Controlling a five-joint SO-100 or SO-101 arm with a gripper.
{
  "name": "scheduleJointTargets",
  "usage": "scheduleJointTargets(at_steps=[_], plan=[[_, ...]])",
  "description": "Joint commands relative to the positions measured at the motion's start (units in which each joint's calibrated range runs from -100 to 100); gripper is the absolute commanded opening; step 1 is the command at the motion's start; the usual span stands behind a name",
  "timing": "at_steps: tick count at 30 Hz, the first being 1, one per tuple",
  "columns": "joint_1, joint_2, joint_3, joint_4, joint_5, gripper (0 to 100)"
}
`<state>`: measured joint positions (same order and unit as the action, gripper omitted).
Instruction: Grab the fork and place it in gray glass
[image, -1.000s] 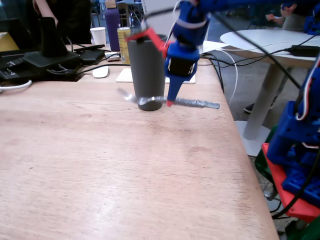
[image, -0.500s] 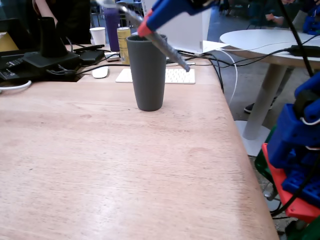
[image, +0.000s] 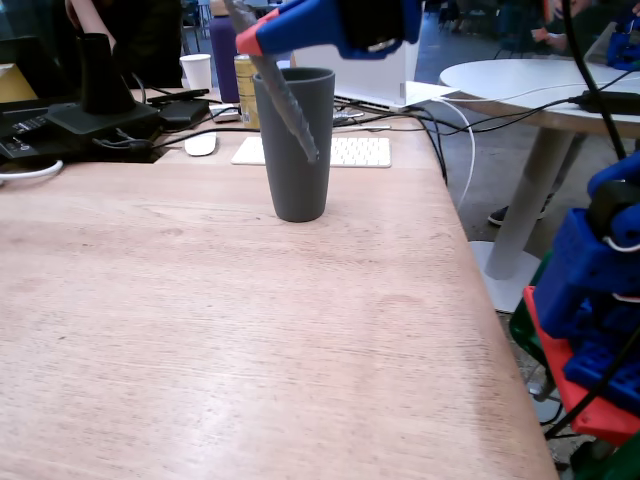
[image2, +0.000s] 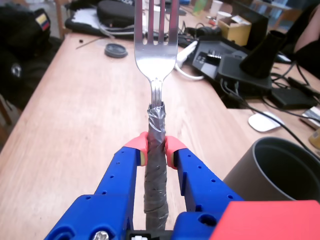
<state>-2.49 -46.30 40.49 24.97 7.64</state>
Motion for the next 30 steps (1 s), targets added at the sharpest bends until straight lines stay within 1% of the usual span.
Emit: scheduleJointTargets(at_steps=[1, 4, 9, 19, 22, 27, 30], plan=[[-0.4, -2.2, -0.7, -1.2, -1.5, 0], [-0.2, -2.3, -0.5, -1.2, -2.1, 0], [0.6, -4.5, 5.3, -1.3, -2.1, 0], [0.5, -4.1, 4.2, -1.3, -1.9, 0], [0.1, -2.8, -2.5, -1.3, -2.0, 0], [2.0, 8.9, -20.1, -1.3, -1.4, 0], [8.1, 15.3, -28.6, -1.3, -1.4, 0]])
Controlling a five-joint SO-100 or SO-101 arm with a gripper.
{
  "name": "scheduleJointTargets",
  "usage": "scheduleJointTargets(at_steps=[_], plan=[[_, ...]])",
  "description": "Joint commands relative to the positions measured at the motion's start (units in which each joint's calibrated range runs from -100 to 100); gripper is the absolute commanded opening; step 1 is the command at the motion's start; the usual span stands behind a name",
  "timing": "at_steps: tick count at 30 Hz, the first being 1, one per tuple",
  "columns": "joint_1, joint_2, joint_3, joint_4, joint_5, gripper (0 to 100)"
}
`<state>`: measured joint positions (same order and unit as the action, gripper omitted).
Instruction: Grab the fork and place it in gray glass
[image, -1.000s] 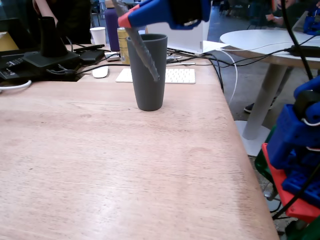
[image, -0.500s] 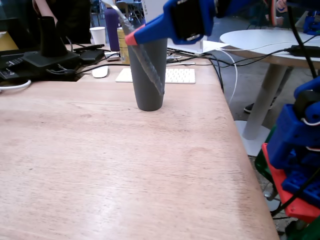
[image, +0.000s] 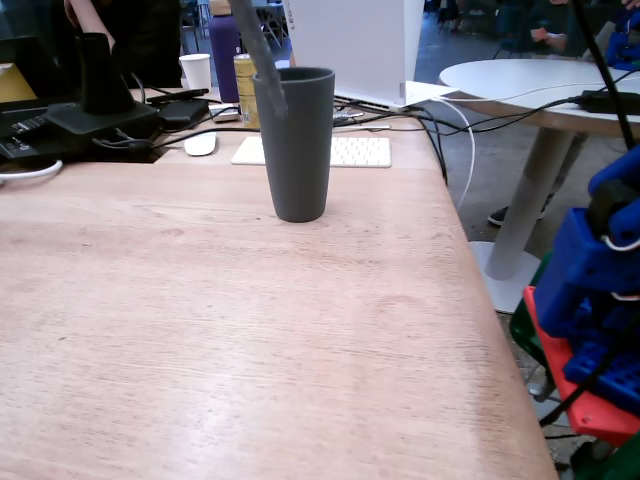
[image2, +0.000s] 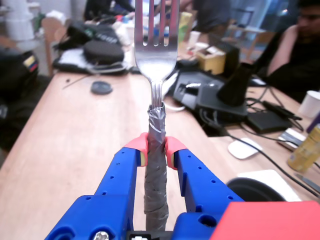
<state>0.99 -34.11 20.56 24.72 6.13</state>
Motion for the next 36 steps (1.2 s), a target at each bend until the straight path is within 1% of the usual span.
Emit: scheduleJointTargets(at_steps=[1, 4, 7, 11, 18, 21, 25, 30, 33, 34, 36], plan=[[6.0, 4.8, -10.9, -1.1, 0.1, 0], [13.7, 8.6, -17.1, -1.1, 0.2, 0], [19.1, 11.7, -21.7, -1.2, 0.3, 0], [23.2, 17.6, -22.7, -9.6, 1.5, 0], [23.7, 26.3, -21.7, -18.0, 1.5, 0], [23.4, 29.2, -21.6, -19.0, 1.1, 0], [22.7, 28.3, -15.1, -19.1, 1.1, 0], [21.5, 28.1, -11.5, -19.2, 0.9, 0], [21.5, 24.2, -6.9, -19.3, 0.9, 0], [21.3, 23.1, -4.7, -20.5, 0.9, 0], [21.3, 21.8, 0.3, -26.6, 0.9, 0]])
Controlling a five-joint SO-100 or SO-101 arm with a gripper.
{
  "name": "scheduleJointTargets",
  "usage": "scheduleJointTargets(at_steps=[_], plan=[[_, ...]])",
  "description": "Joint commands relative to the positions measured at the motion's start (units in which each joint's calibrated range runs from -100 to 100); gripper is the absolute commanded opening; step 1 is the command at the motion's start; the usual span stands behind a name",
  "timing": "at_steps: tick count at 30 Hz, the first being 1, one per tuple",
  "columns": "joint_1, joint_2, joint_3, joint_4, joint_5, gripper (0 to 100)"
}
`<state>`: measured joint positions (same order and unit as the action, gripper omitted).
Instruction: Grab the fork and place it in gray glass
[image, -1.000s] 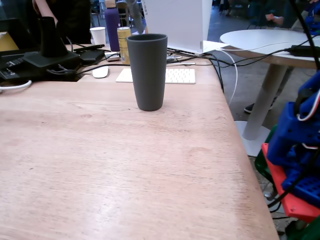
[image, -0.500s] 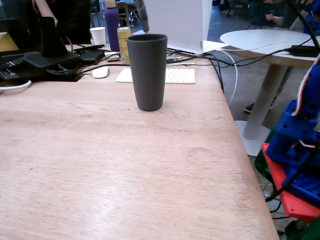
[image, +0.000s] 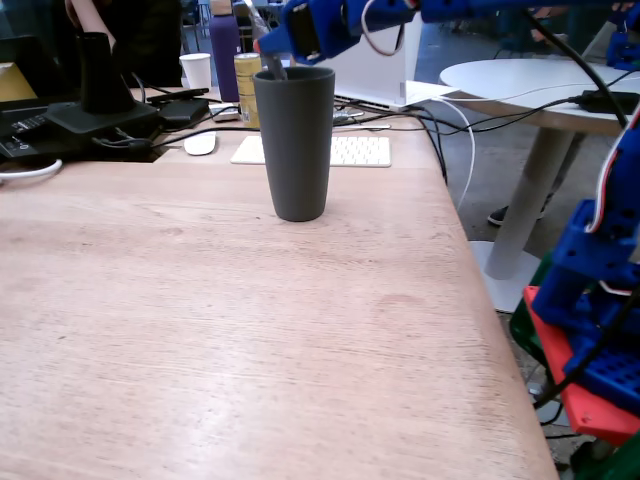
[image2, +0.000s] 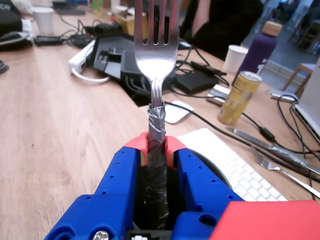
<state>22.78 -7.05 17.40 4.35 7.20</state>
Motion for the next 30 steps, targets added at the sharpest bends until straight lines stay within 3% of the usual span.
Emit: scheduleJointTargets(at_steps=[1, 8, 13, 26, 30], plan=[[-0.4, -5.8, 5.3, -8.2, -0.2, 0], [-0.4, -6.4, 5.1, -8.9, 0.4, 1], [-0.4, -5.6, 6.2, -7.9, 0.1, 21], [-0.6, -10.9, 5.1, -7.8, -0.2, 21], [-15.0, -22.1, 6.3, -7.6, -0.2, 21]])
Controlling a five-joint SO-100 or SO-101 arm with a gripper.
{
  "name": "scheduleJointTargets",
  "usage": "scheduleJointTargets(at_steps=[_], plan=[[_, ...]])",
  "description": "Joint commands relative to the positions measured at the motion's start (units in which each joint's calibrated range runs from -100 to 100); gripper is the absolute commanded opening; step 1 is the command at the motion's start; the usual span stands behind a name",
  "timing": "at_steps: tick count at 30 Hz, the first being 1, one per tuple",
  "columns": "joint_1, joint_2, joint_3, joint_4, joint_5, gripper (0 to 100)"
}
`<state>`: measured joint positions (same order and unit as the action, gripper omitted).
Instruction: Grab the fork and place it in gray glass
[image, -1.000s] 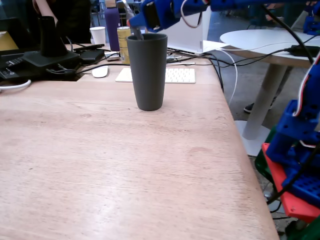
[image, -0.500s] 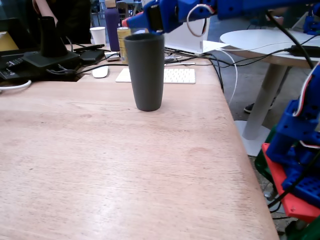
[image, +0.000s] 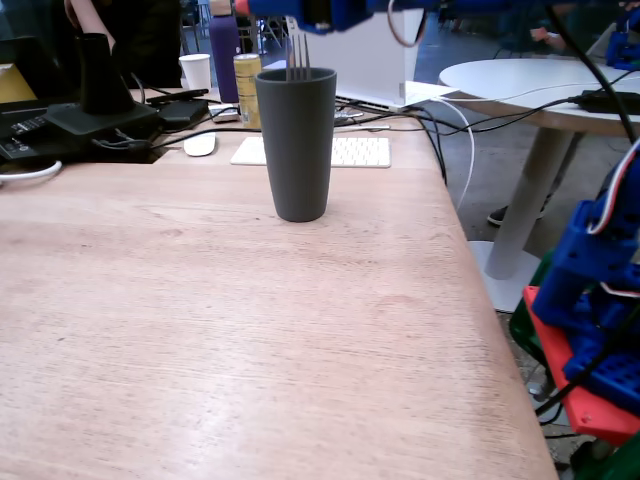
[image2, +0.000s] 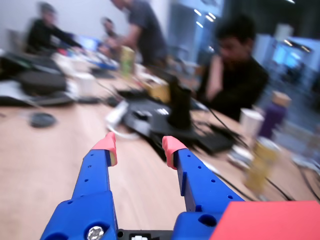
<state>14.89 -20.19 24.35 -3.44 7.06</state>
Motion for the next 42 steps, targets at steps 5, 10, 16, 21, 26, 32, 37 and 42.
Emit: scheduleJointTargets(at_steps=[5, 10, 16, 21, 26, 32, 37, 42], plan=[[-18.8, -19.2, 10.7, 0.2, -0.1, 21], [-24.5, -26.1, 22.8, 0.2, -0.3, 20], [-24.4, -32.4, 29.9, 11.6, -5.4, 20], [-23.0, -44.6, 43.4, 18.5, -6.3, 21], [-22.7, -56.8, 57.2, 18.6, -6.9, 20], [-24.2, -70.3, 74.1, 18.6, -6.9, 7], [-24.0, -72.3, 75.1, 31.0, -6.9, 0], [-23.9, -75.8, 75.1, 42.8, -6.9, 0]])
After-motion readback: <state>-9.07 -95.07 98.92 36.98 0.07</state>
